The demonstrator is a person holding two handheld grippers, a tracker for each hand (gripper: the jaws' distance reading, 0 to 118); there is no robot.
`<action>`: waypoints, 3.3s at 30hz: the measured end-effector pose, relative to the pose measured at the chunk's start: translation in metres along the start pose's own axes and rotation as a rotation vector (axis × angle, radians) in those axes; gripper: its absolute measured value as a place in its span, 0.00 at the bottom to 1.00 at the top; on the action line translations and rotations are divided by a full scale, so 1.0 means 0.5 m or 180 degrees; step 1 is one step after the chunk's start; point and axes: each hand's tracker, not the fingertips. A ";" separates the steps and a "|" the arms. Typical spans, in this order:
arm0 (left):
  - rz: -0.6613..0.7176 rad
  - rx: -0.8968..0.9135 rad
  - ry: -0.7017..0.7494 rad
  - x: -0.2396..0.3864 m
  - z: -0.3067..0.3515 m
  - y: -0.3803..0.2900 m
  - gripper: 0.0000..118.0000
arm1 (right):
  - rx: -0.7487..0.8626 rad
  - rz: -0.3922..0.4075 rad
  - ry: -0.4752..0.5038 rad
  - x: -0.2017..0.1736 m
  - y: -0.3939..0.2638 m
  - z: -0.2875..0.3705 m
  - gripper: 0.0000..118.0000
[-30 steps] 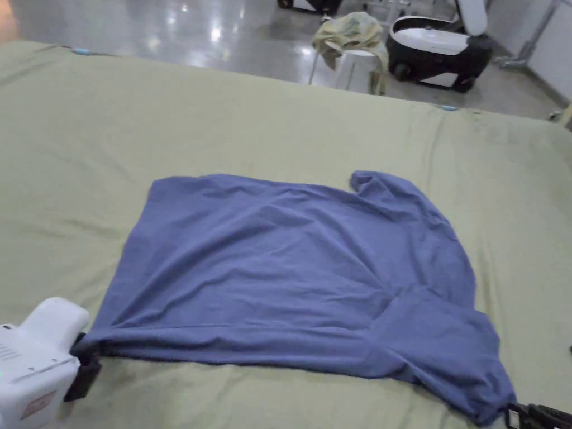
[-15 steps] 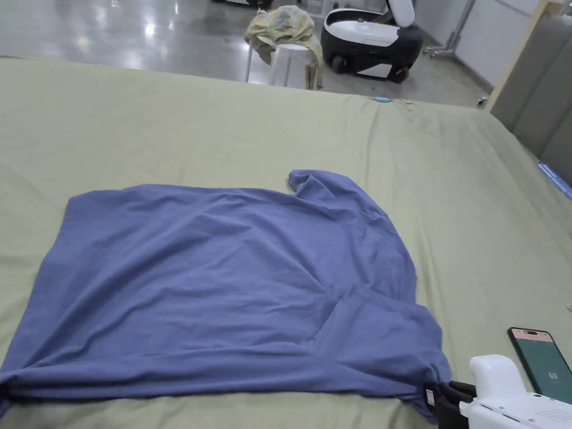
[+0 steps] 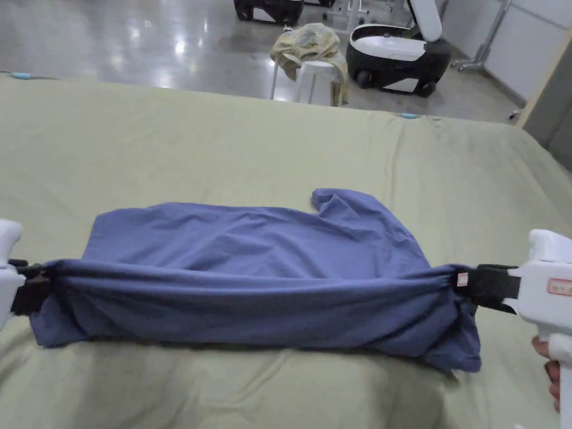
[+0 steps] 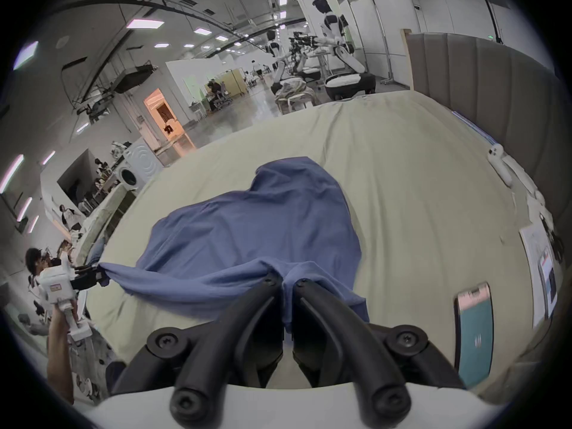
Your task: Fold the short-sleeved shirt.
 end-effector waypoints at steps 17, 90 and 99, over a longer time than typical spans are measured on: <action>-0.0122 0.1121 0.0583 0.035 0.102 -0.152 0.78 | 0.0671 0.0592 -0.0114 -0.098 -0.091 0.049 0.96; 0.0306 0.0969 0.0138 -0.021 0.176 -0.246 0.77 | 0.0112 0.0726 -0.0160 -0.012 -0.272 0.162 0.92; 0.0000 0.1455 0.0324 0.104 0.146 -0.100 0.35 | 0.1308 0.0963 0.0048 -0.207 -0.199 0.103 0.50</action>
